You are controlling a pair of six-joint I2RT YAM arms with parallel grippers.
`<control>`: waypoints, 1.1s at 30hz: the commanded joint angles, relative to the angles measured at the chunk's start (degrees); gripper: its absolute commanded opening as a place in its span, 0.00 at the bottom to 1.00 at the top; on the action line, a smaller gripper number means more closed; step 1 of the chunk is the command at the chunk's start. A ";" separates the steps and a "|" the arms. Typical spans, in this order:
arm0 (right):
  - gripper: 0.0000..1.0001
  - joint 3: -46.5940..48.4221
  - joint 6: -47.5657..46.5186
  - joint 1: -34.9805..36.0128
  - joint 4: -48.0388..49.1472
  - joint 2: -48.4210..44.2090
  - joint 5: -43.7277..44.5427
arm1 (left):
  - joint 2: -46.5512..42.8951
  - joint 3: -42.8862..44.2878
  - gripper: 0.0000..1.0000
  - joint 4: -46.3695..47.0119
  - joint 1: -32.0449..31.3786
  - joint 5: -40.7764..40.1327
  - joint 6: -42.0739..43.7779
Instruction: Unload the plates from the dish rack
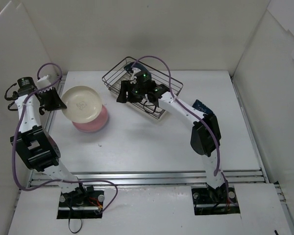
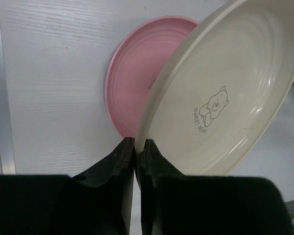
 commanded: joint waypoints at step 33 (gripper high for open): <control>0.58 -2.89 -6.23 -1.98 -1.02 -11.03 4.89 | 15.57 5.01 0.30 -2.08 -3.44 -6.39 3.41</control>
